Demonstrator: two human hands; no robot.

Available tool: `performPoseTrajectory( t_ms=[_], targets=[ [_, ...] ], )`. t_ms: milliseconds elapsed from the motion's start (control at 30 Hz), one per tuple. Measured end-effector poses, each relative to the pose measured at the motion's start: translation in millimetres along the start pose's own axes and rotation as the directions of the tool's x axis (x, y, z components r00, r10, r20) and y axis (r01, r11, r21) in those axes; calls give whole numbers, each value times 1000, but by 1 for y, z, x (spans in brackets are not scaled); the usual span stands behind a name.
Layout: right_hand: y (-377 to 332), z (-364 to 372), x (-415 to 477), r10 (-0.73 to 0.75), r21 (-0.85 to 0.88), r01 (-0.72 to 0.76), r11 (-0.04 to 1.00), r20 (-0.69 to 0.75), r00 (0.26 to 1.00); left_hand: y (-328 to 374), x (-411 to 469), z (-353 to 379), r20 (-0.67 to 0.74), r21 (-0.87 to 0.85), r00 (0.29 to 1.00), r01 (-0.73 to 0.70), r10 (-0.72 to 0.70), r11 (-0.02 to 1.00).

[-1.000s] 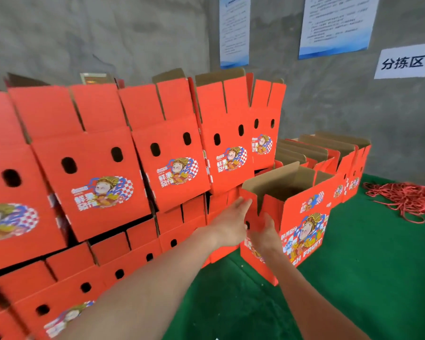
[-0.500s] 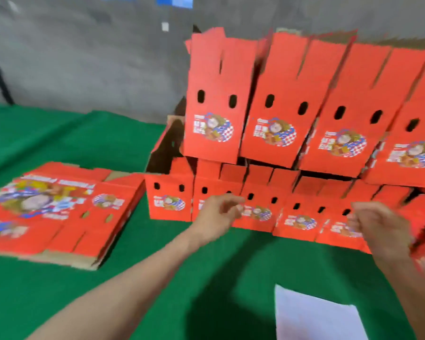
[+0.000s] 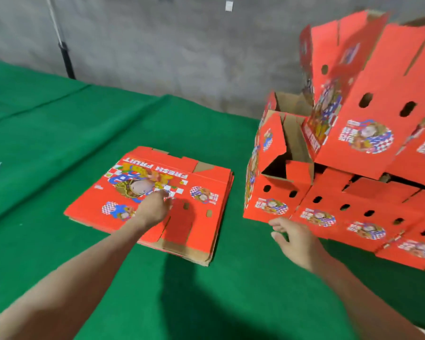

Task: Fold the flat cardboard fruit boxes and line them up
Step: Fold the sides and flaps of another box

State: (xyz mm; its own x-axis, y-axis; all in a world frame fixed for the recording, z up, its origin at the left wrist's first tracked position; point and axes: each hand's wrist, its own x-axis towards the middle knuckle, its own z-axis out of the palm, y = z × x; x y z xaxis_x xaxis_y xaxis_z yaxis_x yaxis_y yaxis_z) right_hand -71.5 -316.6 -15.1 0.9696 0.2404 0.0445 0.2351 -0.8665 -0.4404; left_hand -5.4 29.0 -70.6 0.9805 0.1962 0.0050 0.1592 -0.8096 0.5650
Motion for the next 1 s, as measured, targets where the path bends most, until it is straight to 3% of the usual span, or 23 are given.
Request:
performPoseTrajectory(
  t_ms=[100,200,333,400,467,533,600,667,767,867,1000],
  targets=[
    [-19,30,12,-32,-44,34,998,53,998,-26,31,7,223,239,974,-10,-45,971],
    [-27,47,22,9,-78,1,997,123,992,-49,40,26,321,379,946,-90,-40,921],
    [-28,63,43,143,-117,-123,985,181,973,-63,22,42,260,476,959,-232,116,848],
    [-30,77,54,206,-117,-185,976,203,957,-65,15,40,154,501,957,-291,248,815],
    [-35,93,64,292,-87,-279,956,230,928,-73,18,34,37,441,956,-278,292,853],
    [-41,108,72,381,-52,-381,923,264,886,-91,24,28,-3,346,989,-139,150,928],
    [-46,121,79,439,-3,-460,888,305,845,-109,27,27,46,358,999,-7,-11,934],
    [-50,131,84,470,103,-525,845,324,821,-119,25,32,63,382,997,10,-37,924],
    [-63,138,90,557,381,-586,715,196,807,-122,17,33,-19,266,1000,2,3,964],
    [-78,131,99,648,571,-524,632,-19,761,-114,12,19,-216,53,976,19,-7,998],
    [-100,98,103,595,646,-331,688,-242,766,-94,11,-8,-348,-111,933,57,-93,992]
  ],
)
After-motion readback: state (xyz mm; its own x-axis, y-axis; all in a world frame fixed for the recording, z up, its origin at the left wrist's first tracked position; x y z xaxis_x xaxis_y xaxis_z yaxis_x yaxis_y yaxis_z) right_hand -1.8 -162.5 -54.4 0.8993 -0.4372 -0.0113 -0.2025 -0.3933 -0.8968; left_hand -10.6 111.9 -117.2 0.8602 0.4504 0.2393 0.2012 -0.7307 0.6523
